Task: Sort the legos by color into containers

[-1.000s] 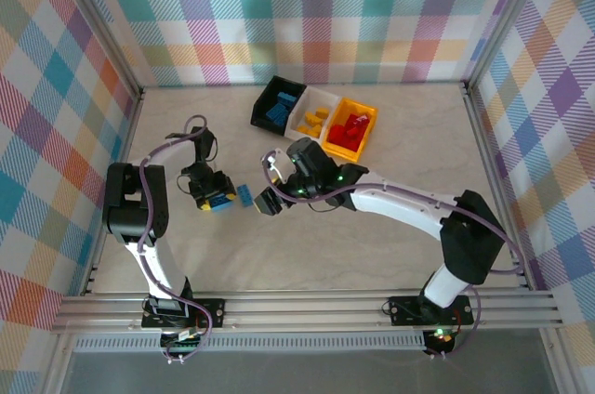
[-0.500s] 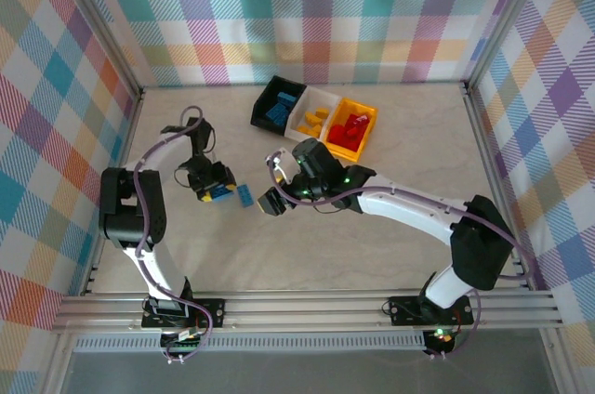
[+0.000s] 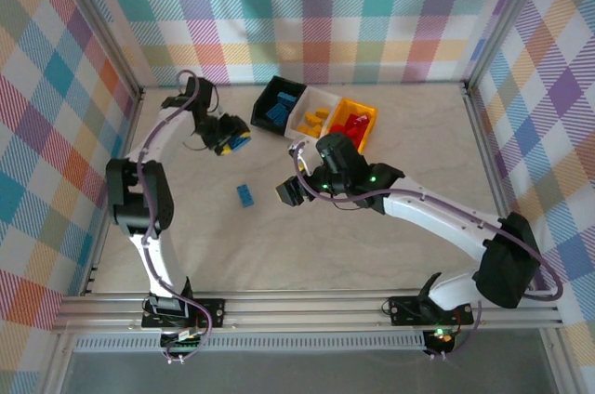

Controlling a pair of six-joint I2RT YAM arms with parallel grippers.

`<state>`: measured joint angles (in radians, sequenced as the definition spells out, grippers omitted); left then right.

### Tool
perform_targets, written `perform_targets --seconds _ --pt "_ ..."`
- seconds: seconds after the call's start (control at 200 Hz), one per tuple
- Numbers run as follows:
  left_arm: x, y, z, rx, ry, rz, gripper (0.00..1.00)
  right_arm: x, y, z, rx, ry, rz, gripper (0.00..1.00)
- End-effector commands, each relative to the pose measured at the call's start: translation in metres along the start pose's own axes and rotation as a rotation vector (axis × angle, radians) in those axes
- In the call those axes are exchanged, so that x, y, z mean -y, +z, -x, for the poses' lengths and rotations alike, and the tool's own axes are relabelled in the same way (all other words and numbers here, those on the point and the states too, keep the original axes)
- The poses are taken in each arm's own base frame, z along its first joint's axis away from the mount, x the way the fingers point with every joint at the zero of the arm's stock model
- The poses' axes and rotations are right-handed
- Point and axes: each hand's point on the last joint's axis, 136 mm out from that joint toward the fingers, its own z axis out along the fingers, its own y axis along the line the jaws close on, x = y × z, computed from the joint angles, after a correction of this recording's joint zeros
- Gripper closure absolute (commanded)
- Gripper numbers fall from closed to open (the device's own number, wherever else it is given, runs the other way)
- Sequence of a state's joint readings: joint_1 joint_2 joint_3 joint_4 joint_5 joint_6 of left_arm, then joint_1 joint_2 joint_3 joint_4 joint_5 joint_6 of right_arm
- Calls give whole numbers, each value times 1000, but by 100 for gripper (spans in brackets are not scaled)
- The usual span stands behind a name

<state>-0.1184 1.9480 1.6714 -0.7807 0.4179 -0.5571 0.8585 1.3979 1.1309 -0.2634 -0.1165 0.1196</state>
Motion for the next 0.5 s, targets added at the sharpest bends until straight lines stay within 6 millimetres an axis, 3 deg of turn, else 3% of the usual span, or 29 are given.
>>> perform_targets --seconds 0.0,0.21,0.495 --pt "49 20 16 13 14 -113 43 2 -13 -11 -30 19 -27 20" --pt "105 59 47 48 48 -209 43 8 -29 -27 -55 54 -59 20" --pt "136 103 77 86 36 -266 43 12 -39 -43 -71 88 -74 20"
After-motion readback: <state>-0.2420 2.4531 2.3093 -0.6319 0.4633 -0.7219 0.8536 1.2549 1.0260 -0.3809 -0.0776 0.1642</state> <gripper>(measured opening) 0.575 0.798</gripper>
